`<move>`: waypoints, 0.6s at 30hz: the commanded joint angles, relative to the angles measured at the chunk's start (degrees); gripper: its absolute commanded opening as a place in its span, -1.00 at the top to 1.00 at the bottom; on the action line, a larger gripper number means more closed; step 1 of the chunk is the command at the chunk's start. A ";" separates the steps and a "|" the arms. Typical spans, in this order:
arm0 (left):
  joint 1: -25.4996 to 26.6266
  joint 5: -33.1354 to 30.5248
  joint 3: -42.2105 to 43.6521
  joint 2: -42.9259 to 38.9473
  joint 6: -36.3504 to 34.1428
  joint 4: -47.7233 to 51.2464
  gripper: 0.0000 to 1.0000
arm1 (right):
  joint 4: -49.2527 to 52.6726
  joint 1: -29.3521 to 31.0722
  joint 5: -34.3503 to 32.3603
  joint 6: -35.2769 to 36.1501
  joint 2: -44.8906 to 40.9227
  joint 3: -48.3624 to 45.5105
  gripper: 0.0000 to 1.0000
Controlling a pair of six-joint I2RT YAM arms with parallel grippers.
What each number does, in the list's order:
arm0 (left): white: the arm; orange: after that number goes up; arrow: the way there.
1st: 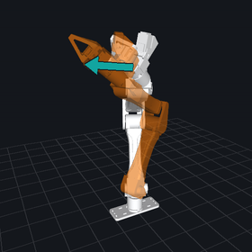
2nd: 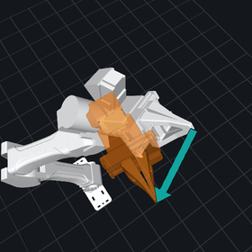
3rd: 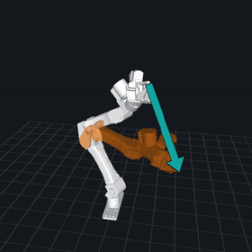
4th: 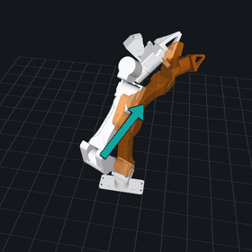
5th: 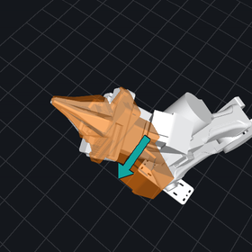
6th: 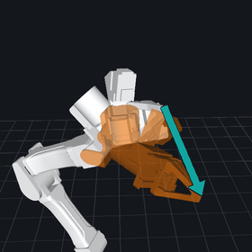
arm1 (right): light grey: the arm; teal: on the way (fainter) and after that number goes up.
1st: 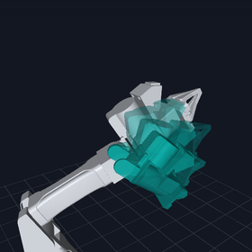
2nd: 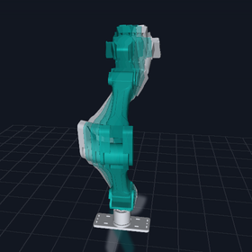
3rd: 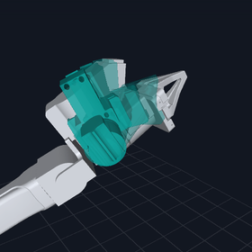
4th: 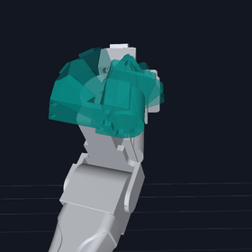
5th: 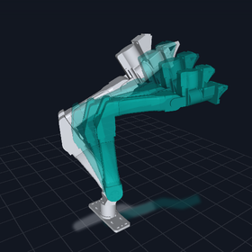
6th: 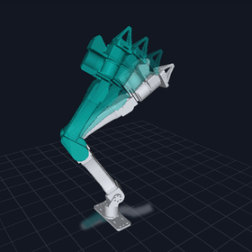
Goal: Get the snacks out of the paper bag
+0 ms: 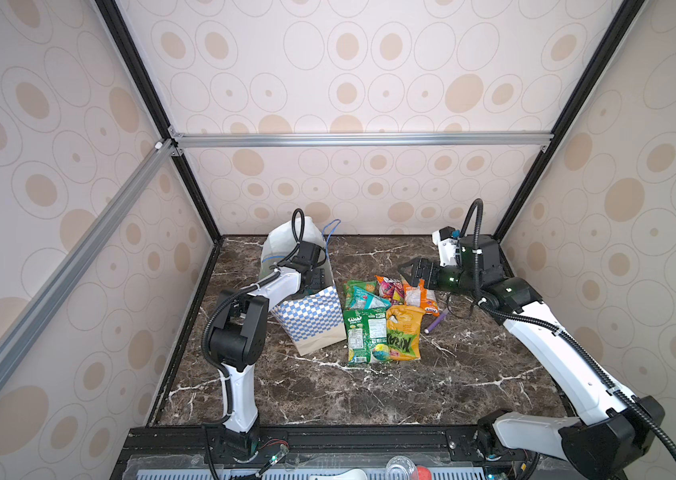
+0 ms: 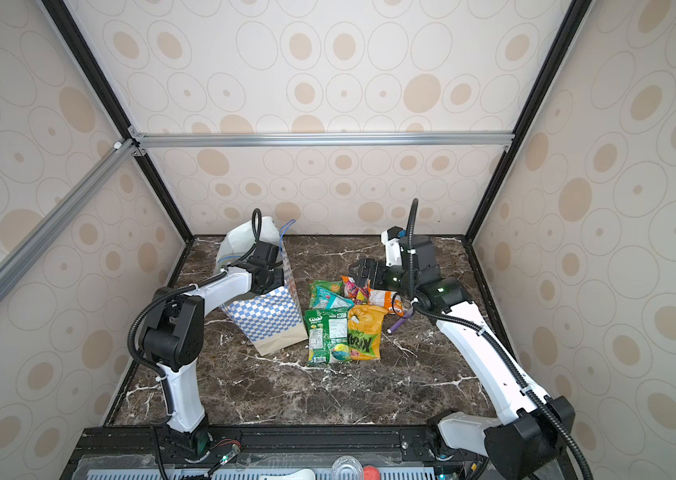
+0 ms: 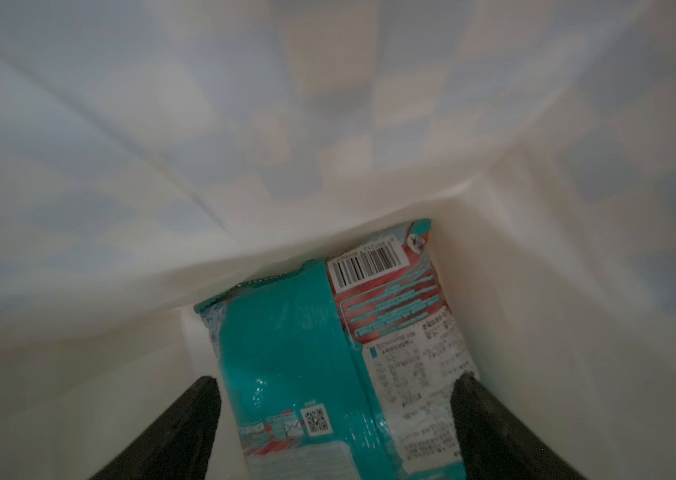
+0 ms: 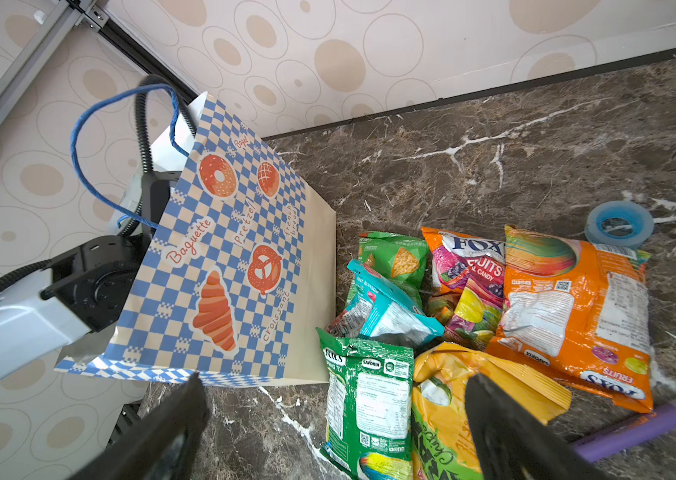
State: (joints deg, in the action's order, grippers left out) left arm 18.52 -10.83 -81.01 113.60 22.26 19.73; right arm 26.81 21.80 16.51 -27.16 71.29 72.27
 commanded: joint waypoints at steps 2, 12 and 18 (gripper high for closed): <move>-1.02 -0.12 -1.68 2.65 -1.28 0.89 -0.80 | 0.86 0.29 -0.38 -0.39 -0.62 0.38 -0.99; -1.43 4.12 -3.71 8.76 -1.69 3.78 -0.81 | 0.85 0.31 0.18 -0.80 -0.09 0.79 -0.99; -1.73 4.78 -4.90 11.22 -0.99 6.33 -0.60 | 0.92 0.22 0.10 -1.29 -0.27 0.50 -0.99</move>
State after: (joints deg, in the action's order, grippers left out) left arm 17.47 -7.33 -85.86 120.53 21.67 20.21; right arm 27.05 21.80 16.53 -27.94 71.29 72.27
